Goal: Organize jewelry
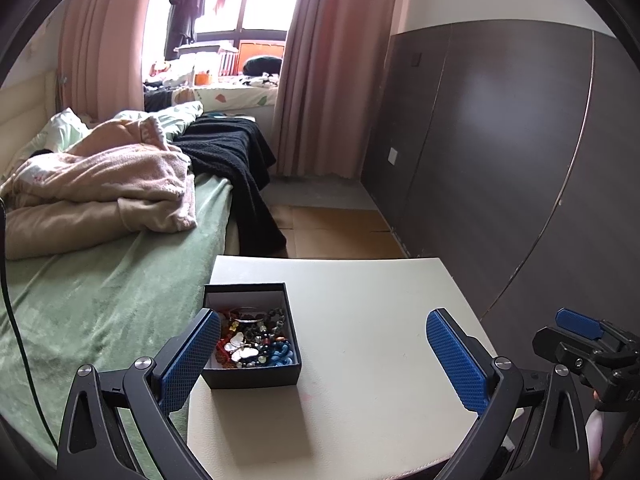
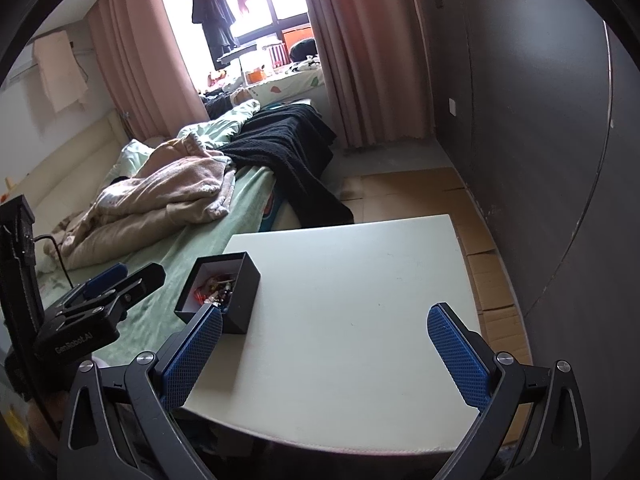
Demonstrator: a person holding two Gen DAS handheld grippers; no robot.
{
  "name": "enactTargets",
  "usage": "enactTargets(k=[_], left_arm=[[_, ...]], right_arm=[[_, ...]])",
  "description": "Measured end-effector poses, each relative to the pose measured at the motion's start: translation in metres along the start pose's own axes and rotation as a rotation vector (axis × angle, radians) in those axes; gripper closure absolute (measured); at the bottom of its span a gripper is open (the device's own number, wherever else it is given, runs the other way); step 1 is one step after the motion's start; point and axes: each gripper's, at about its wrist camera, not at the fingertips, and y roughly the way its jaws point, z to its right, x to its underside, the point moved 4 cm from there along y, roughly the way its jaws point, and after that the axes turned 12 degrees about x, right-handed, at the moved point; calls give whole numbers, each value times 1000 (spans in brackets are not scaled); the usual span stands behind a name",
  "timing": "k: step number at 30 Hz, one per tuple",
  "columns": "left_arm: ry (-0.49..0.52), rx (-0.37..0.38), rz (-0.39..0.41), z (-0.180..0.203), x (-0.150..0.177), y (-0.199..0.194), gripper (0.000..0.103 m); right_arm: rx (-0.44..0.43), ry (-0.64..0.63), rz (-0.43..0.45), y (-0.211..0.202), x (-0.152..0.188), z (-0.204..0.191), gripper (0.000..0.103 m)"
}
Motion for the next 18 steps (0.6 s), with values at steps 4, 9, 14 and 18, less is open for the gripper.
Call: enactTargets(k=[4, 9, 14, 18], left_arm=[[-6, 3, 0, 0, 0, 0, 0], [-5, 7, -2, 1, 1, 0, 0], [-7, 7, -2, 0, 0, 0, 0], [-9, 6, -12, -1, 0, 3, 0]], right_arm=[[9, -11, -5, 1, 2, -1, 0], [16, -13, -5, 0, 3, 0, 0], [16, -9, -6, 0, 3, 2, 0], [22, -9, -5, 1, 2, 3, 0]])
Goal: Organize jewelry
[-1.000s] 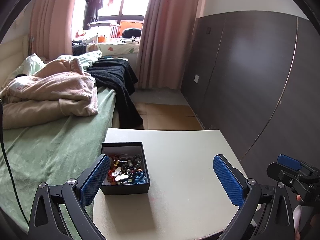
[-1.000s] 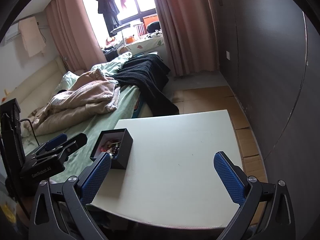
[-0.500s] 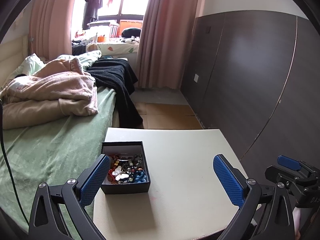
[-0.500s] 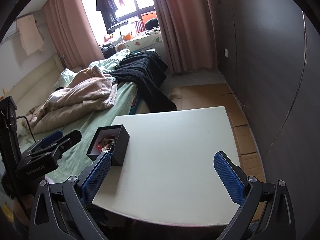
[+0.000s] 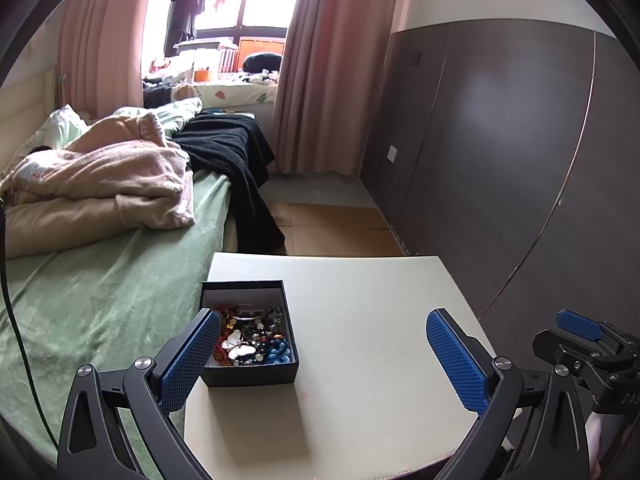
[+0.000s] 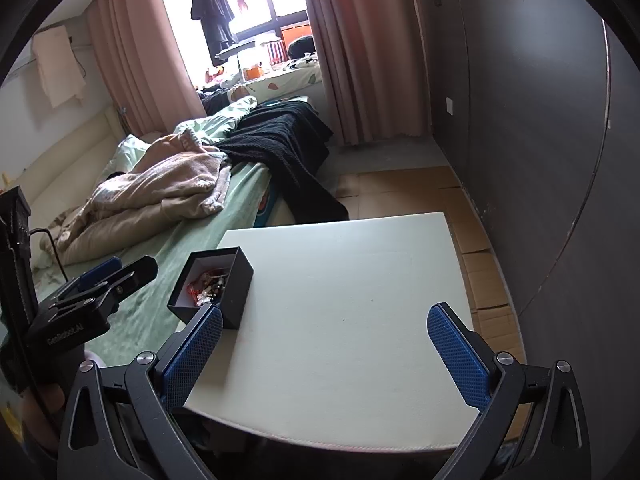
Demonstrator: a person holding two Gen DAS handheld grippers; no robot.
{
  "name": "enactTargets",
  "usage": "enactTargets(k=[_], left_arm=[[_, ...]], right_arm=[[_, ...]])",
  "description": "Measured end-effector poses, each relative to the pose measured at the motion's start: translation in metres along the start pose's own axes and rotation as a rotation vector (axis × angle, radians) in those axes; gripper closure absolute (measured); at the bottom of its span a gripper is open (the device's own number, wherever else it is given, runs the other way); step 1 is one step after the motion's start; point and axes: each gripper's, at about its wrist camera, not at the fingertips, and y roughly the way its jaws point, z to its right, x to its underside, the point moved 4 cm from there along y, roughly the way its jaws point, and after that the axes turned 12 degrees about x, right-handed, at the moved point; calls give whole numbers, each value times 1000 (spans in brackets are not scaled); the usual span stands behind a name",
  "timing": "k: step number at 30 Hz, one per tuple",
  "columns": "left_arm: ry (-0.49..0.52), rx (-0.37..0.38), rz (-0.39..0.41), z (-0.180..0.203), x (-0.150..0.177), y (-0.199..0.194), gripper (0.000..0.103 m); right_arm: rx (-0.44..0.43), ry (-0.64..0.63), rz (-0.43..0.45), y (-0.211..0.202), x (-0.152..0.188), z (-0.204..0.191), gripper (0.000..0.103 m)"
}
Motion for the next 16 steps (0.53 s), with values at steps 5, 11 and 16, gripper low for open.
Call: enactTargets(k=[5, 11, 16], left_arm=[[6, 2, 3, 0, 0, 0, 0], [34, 8, 18, 5, -1, -4, 0], [43, 11, 15, 6, -1, -4, 1]], right_arm=[[1, 1, 0, 0, 0, 0, 0], [7, -3, -3, 0, 1, 1, 0], [11, 0, -5, 0, 1, 1, 0]])
